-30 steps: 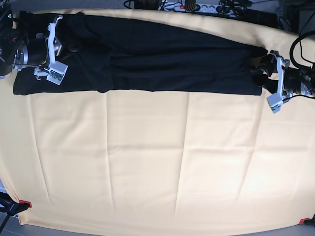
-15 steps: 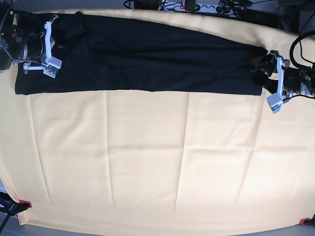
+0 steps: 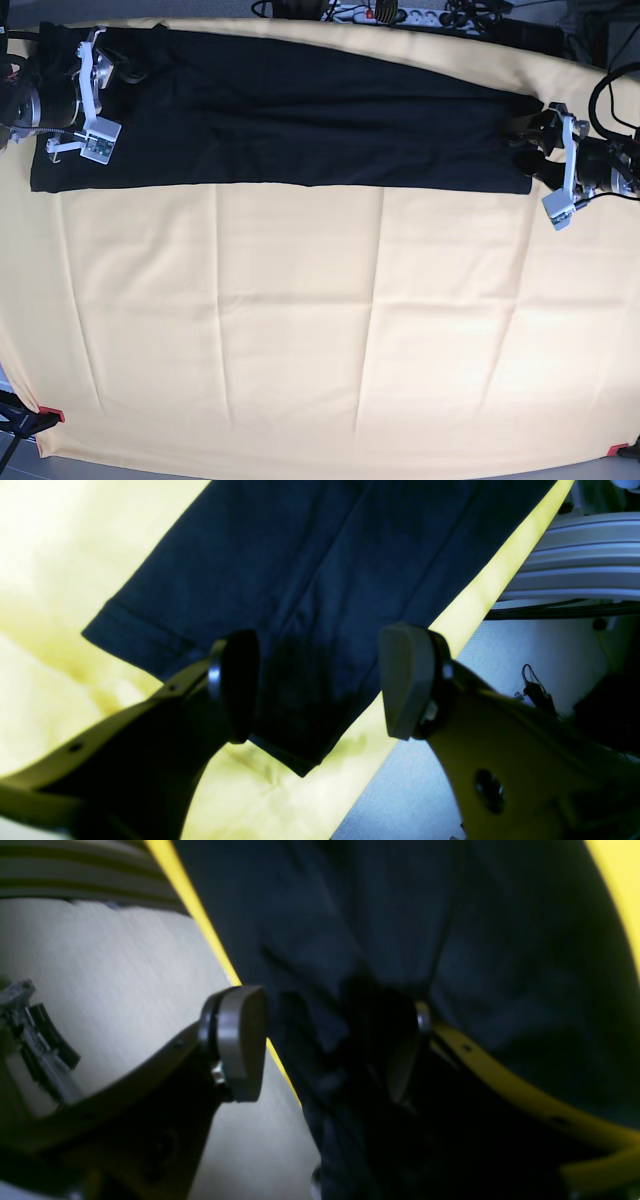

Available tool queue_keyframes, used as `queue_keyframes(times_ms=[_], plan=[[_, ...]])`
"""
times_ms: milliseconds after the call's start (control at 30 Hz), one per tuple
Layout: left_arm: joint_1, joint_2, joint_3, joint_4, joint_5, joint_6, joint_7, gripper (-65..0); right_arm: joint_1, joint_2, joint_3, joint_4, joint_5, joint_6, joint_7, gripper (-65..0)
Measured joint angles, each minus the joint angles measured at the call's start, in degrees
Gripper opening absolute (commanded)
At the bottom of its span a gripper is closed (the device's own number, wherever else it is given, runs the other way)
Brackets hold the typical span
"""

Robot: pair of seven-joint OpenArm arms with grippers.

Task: Fold the T-shirt properly
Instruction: 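Fold the sleeve end over onto the shirt body with the right gripper, then release the shirt end and regrasp it with the left gripper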

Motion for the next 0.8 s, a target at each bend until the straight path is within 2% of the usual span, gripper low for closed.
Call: queue_keyframes(times_ms=[67,167,333,367,467,533,667,800], plan=[[-0.52,0.04,0.00,0.00,0.00,0.00,0.09,-25.3,0.00,-0.55,2.19,1.14,1.46,0.09,1.64,-42.2],[-2.27,0.00,0.00,0.00,-0.02,0.00,-0.04,-25.3,0.22,-4.31,5.57,1.27,0.79,0.15,3.37,-64.2],[-4.63,0.04,0.00,0.00,0.09,0.00,0.26,-25.3,0.15,-14.25,6.73,1.09,0.76,0.20,3.67,-65.0],[-5.33,0.04,0.00,0.00,0.44,0.00,0.26,-25.3,0.13,-15.98,6.71,1.05,-0.39,0.20,4.02,-65.0],[-6.54,0.00,-0.02,0.00,4.09,1.66,0.13,-25.3,0.15,-20.24,6.73,0.55,-9.49,0.17,6.88,-65.0],[-6.40,0.11,-0.42,0.00,5.18,2.67,0.20,-25.3,0.15,-22.51,6.73,-0.63,-13.68,0.17,8.96,-65.0],[-6.36,1.22,-4.33,0.00,8.70,6.36,0.22,-25.3,0.17,-26.27,6.73,-5.27,-16.72,0.17,10.43,-65.0],[-6.19,5.01,-10.71,0.00,12.48,10.54,0.11,-25.3,0.15,-26.97,6.73,-10.19,-19.80,0.17,11.37,-65.0]])
